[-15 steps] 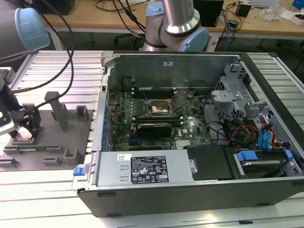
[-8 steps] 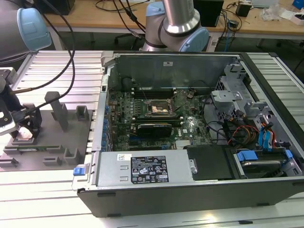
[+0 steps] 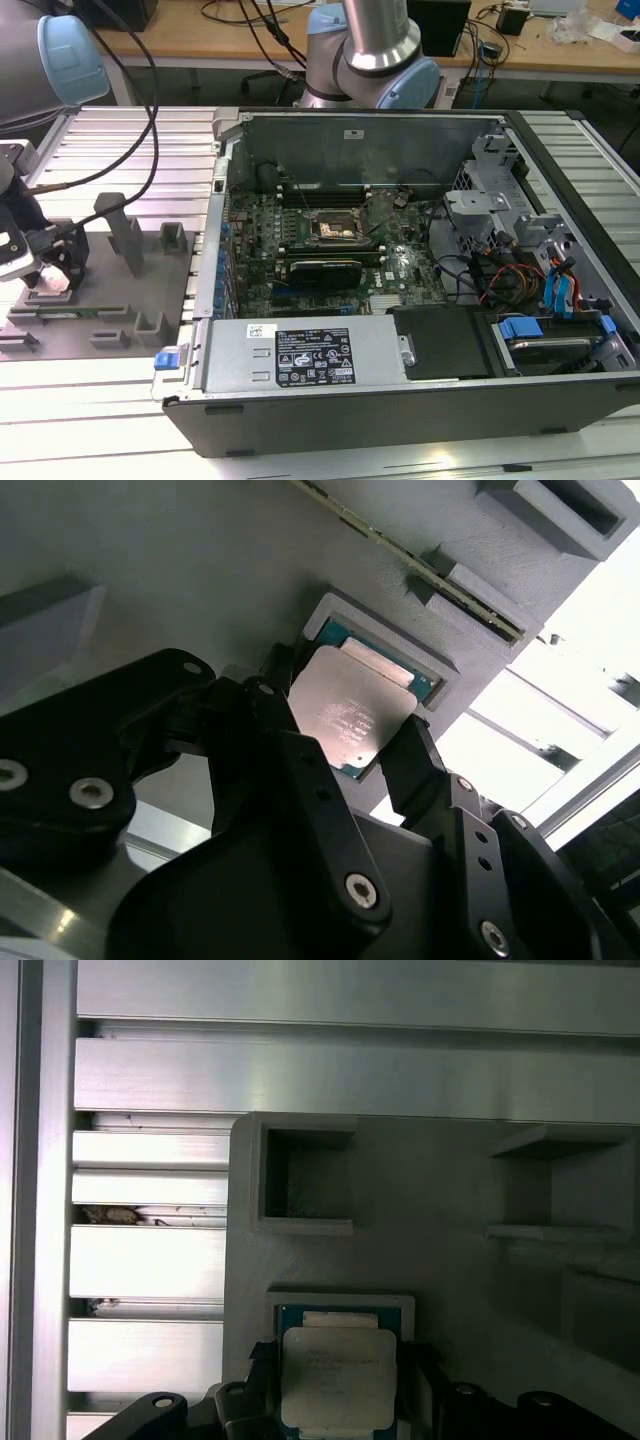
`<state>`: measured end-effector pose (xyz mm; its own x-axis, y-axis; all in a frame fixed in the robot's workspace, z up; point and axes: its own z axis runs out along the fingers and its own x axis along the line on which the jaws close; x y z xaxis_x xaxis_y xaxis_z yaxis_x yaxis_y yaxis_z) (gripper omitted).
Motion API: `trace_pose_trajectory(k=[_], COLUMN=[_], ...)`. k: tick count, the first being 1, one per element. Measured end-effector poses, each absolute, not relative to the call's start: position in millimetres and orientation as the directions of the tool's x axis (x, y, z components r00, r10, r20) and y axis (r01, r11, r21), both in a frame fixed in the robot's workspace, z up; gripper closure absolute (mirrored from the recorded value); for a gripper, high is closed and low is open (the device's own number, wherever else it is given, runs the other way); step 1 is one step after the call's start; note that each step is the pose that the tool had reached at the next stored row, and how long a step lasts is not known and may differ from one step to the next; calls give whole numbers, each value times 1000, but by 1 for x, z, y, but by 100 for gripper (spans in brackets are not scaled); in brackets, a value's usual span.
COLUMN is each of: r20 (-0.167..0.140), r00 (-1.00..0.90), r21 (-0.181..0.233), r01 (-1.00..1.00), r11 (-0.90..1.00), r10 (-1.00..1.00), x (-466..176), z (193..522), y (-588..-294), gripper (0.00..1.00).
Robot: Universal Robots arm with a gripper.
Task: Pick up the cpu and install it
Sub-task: 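Pick up the cpu and move it towards the insertion slot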
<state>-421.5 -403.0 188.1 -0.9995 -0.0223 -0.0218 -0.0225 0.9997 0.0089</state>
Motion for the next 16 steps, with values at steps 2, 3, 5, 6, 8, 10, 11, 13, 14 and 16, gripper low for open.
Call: trace_pose_trajectory(k=[2, 3, 5, 6, 8, 10, 11, 13, 14, 16], r20=[-22, -22, -22, -22, -22, -22, -22, -22, -22, -22], r00=[-1000, -1000, -1000, -1000, -1000, -1000, -1000, -1000, -1000, -1000], r21=[9, 9, 9, 9, 9, 9, 9, 9, 9, 9], r01=[-23, -22, -23, -23, -22, -22, -22, -22, -22, -22], r11=[1000, 1000, 1000, 1000, 1000, 1000, 1000, 1000, 1000, 1000], r10=[-22, -22, -22, -22, -22, -22, -22, -22, -22, -22], x=[-422, -423, -424, -424, -424, -424, -424, -424, -424, -424], z=[188, 188, 188, 188, 188, 188, 188, 188, 188, 188], y=[-403, -403, -403, -403, -403, -403, -403, -403, -403, -403], gripper=[38, 38, 38, 38, 38, 38, 38, 38, 38, 38])
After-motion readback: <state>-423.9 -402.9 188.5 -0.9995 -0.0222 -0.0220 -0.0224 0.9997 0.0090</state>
